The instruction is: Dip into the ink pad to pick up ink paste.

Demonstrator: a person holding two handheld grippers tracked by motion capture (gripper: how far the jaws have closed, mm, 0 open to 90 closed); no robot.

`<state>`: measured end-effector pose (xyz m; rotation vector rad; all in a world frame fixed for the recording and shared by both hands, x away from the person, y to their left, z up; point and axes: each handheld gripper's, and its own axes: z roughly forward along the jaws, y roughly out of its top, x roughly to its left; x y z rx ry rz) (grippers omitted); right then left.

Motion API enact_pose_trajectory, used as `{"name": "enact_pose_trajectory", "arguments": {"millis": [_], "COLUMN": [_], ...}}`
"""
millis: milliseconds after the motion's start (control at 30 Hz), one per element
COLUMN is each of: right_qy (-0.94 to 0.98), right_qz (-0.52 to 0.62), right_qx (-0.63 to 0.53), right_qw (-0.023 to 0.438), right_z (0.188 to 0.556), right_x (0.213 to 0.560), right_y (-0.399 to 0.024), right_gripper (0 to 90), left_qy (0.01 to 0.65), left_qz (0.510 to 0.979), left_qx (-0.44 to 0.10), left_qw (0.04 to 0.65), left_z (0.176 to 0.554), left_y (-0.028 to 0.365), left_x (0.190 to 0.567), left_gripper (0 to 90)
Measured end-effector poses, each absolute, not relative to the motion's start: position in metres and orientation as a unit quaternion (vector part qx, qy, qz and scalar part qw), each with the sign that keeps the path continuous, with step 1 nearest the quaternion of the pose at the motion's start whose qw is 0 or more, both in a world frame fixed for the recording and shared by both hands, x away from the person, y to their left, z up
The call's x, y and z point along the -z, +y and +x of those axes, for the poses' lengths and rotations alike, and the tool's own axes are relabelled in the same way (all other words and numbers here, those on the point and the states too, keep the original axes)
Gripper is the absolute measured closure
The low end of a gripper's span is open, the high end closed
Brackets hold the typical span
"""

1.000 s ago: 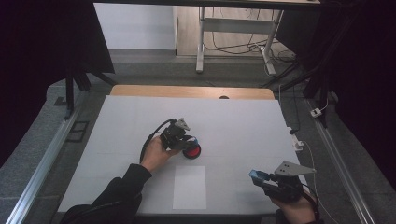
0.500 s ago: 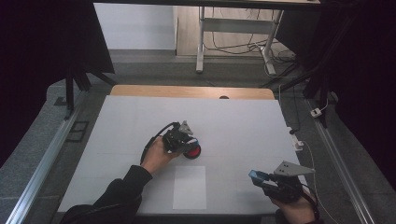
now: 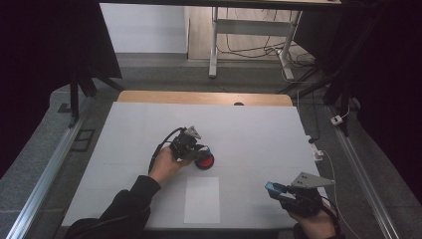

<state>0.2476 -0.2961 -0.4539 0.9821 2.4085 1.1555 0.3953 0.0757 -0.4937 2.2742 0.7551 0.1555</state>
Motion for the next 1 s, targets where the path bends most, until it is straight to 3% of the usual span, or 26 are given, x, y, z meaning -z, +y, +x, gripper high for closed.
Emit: {"name": "enact_pose_trajectory", "arguments": {"millis": [233,533,800,1000], "right_qy": [0.838,0.838,0.836,0.838], "right_qz": [0.339,0.338,0.338,0.337], "right_qx": [-0.402,-0.402,-0.407,-0.403], "right_qw": [0.147,0.147,0.145,0.145], "right_z": [0.248,0.247,0.247,0.247], "right_x": [0.454,0.454,0.454,0.454], "right_y": [-0.295,-0.296,-0.296,-0.296], "right_gripper": [68.2,68.2,68.2,68.2], "left_qy": [0.284,0.285,0.283,0.279], "left_qz": [0.889,0.887,0.864,0.868], "left_qx": [-0.089,-0.085,-0.084,-0.076], "left_qw": [0.348,0.354,0.408,0.403], "left_z": [0.389,0.39,0.386,0.385], "left_y": [0.069,0.071,0.084,0.085], "left_x": [0.492,0.491,0.466,0.468], "left_gripper": [70.5,70.3,70.2,70.2]}}
